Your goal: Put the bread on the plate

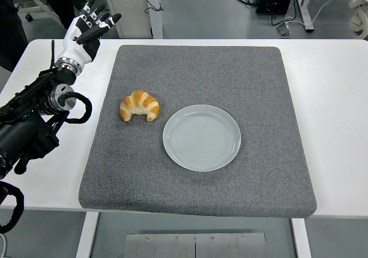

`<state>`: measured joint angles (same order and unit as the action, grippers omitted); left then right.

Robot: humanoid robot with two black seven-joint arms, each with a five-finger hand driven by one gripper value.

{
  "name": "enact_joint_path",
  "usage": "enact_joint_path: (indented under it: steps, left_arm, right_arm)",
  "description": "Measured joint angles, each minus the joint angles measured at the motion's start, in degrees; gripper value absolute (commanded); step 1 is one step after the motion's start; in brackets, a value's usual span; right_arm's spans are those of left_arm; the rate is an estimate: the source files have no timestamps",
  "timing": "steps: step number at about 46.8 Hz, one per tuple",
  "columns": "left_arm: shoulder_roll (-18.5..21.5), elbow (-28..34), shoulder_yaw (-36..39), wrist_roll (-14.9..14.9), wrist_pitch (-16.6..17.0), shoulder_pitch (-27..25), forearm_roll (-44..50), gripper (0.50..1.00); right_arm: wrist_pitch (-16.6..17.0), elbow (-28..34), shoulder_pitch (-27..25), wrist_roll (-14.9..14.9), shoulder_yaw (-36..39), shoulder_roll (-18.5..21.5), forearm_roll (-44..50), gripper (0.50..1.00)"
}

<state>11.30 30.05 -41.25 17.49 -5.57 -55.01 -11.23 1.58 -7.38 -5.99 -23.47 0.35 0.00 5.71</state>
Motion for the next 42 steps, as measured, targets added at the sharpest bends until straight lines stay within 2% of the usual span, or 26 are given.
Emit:
enact_joint_path:
  steps: [6, 20, 31, 42]
  left_arm:
    - [2.9, 4.1, 3.9, -1.6, 0.7, -0.8, -3.0, 0.958]
    - [9.0, 14.7, 9.6, -3.3, 5.4, -2.0, -8.6, 0.958]
    - [11.6, 22.2, 12.2, -4.9, 7.7, -2.0, -16.4, 0.958]
    - [13.1, 25.4, 14.2, -9.7, 8.8, -2.1, -19.6, 0.958]
  right_arm:
    - [0.0, 0.0, 0.0, 0.0, 0.0, 0.0, 0.0, 1.0]
    - [0.0, 0.0, 0.0, 0.0, 0.0, 0.0, 0.0, 1.0]
    - [0.0, 0.0, 0.0, 0.0, 0.0, 0.0, 0.0, 1.0]
    - [0.0, 0.0, 0.0, 0.0, 0.0, 0.0, 0.0, 1.0]
